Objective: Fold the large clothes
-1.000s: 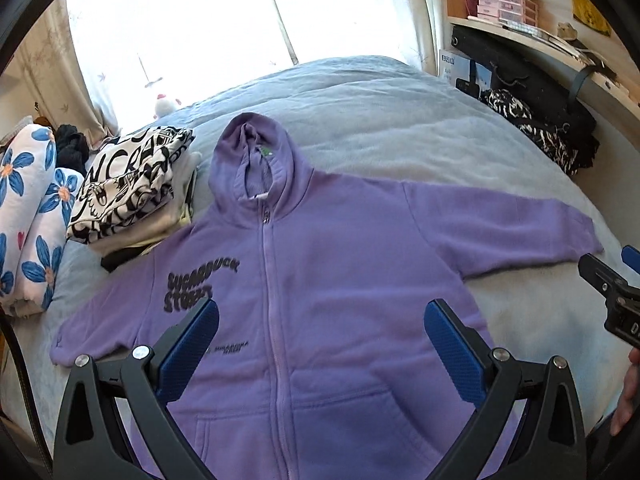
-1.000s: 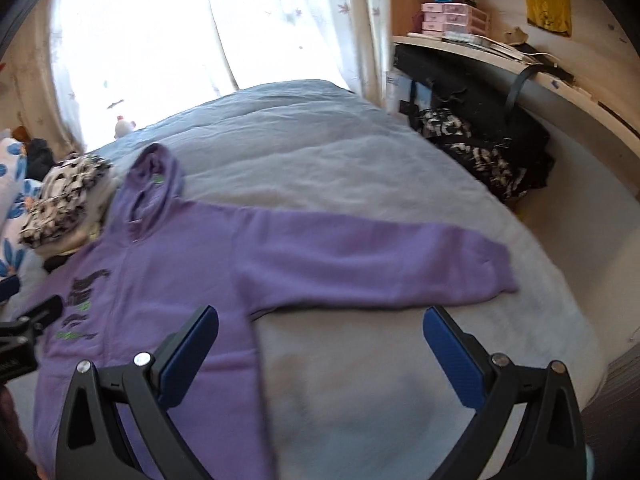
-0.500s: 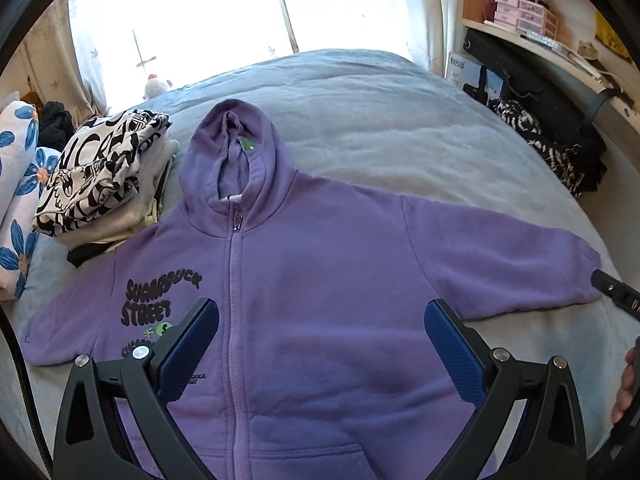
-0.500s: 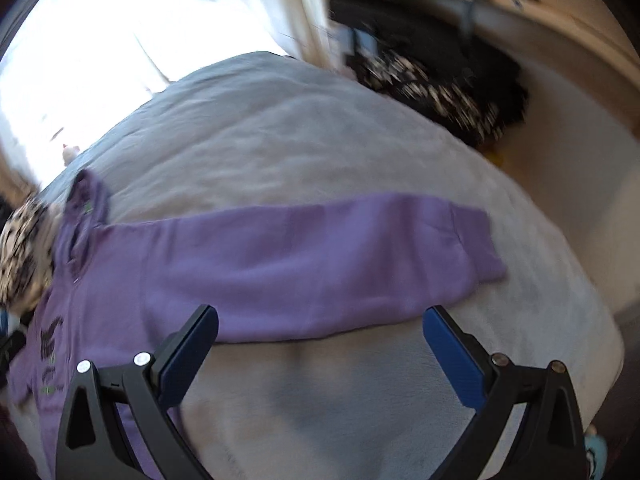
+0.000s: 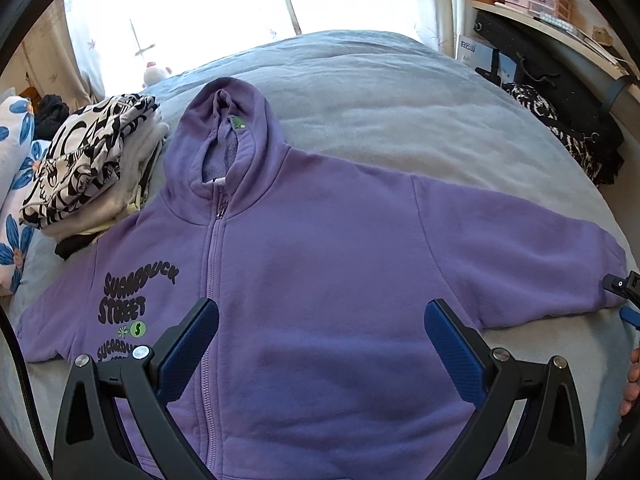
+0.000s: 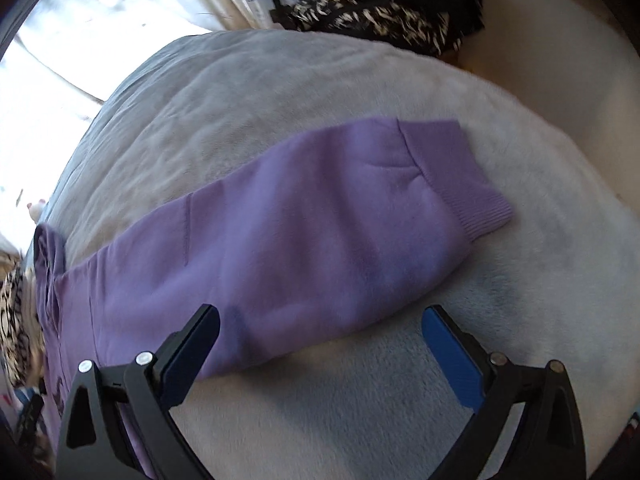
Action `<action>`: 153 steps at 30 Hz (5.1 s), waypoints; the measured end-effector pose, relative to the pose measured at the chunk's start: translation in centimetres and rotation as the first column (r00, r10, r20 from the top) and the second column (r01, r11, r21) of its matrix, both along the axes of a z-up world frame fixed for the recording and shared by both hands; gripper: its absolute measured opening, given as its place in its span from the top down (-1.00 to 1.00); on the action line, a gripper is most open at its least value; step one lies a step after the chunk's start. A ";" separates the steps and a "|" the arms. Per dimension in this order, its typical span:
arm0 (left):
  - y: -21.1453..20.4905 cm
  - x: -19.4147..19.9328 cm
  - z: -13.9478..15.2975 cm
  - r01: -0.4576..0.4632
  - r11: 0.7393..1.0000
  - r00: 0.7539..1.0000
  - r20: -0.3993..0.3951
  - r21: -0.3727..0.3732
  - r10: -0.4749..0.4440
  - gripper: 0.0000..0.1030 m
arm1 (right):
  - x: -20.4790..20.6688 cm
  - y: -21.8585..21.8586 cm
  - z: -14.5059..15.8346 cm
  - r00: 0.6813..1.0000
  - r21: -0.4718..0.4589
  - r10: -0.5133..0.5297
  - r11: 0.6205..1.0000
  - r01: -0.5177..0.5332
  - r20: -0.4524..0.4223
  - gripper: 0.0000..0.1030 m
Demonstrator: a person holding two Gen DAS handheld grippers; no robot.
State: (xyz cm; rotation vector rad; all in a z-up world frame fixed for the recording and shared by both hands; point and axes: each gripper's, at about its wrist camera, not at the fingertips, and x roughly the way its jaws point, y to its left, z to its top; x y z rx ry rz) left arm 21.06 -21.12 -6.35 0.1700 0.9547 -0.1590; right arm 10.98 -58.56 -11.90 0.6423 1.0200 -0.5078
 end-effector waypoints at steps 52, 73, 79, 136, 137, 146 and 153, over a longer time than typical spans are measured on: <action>26.1 -8.1 -4.2 -0.265 0.932 0.963 -0.118 -0.246 0.243 -0.98 | 4.5 37.4 5.0 0.795 0.009 0.581 0.806 -0.591 0.176 -0.02; 25.2 -10.0 -3.2 -0.202 0.954 0.978 -0.104 -0.222 0.183 -0.98 | -0.3 35.7 5.4 0.807 0.075 0.545 0.817 -0.572 0.226 -0.07; 22.9 -9.4 -4.0 -0.154 0.966 0.983 -0.129 -0.209 0.129 -0.98 | -1.4 32.9 3.7 0.868 -0.023 0.485 0.874 -0.486 0.103 -0.07; 28.0 8.5 -10.1 -0.297 0.861 0.935 -0.307 -0.413 0.176 -0.15 | -2.4 29.0 2.0 0.868 -0.164 0.497 0.858 -0.488 0.018 -0.07; 27.6 8.8 -10.3 -0.287 0.866 0.937 -0.308 -0.409 0.165 -0.16 | -1.9 28.8 2.6 0.865 -0.178 0.501 0.854 -0.489 0.026 -0.07; 24.6 10.6 -9.6 -0.162 0.933 0.963 -0.257 -0.321 0.079 0.46 | 6.3 25.4 3.5 0.842 -0.206 0.539 0.828 -0.521 0.038 -0.07; 22.6 11.1 -8.0 -0.115 0.954 0.979 -0.196 -0.276 0.061 0.70 | 11.5 25.0 -1.1 0.782 -0.013 0.624 0.782 -0.624 0.010 0.23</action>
